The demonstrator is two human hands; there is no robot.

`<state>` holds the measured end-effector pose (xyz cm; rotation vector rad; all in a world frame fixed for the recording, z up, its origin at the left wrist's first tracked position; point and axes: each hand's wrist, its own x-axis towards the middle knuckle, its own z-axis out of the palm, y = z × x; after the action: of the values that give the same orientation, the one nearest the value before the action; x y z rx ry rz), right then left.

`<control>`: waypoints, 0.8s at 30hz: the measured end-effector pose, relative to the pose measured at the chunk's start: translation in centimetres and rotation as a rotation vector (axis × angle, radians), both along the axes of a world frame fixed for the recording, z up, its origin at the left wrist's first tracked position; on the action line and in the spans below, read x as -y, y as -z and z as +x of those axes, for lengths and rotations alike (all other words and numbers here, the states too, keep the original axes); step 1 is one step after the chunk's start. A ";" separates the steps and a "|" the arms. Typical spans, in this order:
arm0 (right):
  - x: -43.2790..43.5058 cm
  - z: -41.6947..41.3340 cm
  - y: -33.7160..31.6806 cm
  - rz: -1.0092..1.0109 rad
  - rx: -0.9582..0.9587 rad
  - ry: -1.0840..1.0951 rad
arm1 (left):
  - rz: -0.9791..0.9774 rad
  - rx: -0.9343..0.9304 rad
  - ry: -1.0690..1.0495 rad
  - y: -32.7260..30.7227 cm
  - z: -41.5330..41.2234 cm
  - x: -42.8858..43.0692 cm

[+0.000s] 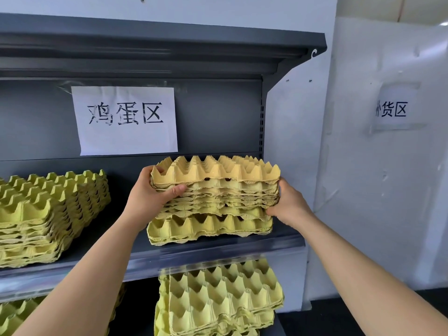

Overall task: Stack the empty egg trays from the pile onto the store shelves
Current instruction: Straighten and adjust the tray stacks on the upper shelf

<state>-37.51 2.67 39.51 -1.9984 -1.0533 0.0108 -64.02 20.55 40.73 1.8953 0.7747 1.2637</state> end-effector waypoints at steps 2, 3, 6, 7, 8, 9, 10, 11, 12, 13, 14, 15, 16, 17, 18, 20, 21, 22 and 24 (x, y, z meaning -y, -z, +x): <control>-0.1 0.1 0.1 -0.001 -0.042 0.007 | 0.002 -0.008 -0.013 -0.3 0.2 0.2; -0.1 0.2 0.1 0.007 -0.074 0.014 | 0.004 -0.014 -0.021 -0.5 0.2 0.2; -0.2 0.4 -0.2 0.017 -0.191 0.027 | 0.009 -0.022 -0.034 -1.2 0.2 0.2; -0.2 0.6 -0.4 0.029 -0.240 0.022 | 0.003 -0.020 -0.032 -1.5 0.2 0.2; -0.1 0.8 -0.7 0.052 -0.294 0.012 | -0.007 -0.014 -0.030 -1.7 0.2 0.2; -0.1 1.0 -1.0 0.082 -0.350 0.000 | -0.019 -0.007 -0.030 -1.8 0.2 0.2; 0.0 1.1 -1.2 0.108 -0.401 -0.011 | -0.026 -0.004 -0.029 -1.8 0.2 0.2; 0.0 1.1 -1.4 0.118 -0.442 -0.017 | -0.030 -0.008 -0.029 -1.8 0.1 0.2; 0.0 1.1 -1.3 0.114 -0.468 -0.016 | -0.033 -0.018 -0.027 -1.6 0.0 0.3; 0.0 1.1 -1.0 0.105 -0.489 -0.011 | -0.035 -0.028 -0.024 -1.2 -0.1 0.4; 0.0 1.0 -0.7 0.103 -0.514 -0.009 | -0.039 -0.032 -0.021 -0.7 -0.4 0.5; -0.1 1.0 -0.3 0.107 -0.541 -0.014 | -0.041 -0.033 -0.021 0.0 -0.6 0.5; -0.1 0.9 0.1 0.118 -0.566 -0.022 | -0.041 -0.033 -0.024 0.7 -0.8 0.6; -0.2 0.9 0.3 0.128 -0.578 -0.028 | -0.042 -0.033 -0.027 1.4 -1.0 0.7; -0.2 0.9 0.5 0.135 -0.579 -0.031 | -0.046 -0.026 -0.026 2.0 -1.2 0.7; -0.2 0.9 0.7 0.145 -0.583 -0.039 | -0.054 -0.008 -0.015 2.5 -1.2 0.8; -0.2 1.0 0.7 0.149 -0.592 -0.041 | -0.055 -0.005 -0.007 2.6 -1.3 0.8; -0.3 1.0 0.8 0.155 -0.609 -0.044 | -0.054 -0.009 -0.002 2.5 -1.3 0.8; -0.5 1.1 0.9 0.184 -0.651 -0.044 | -0.046 -0.018 -0.003 2.5 -1.3 0.8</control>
<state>-36.41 3.17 38.65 -1.6288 -0.6440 0.5325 -65.29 19.76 38.26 1.8711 0.8097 1.2224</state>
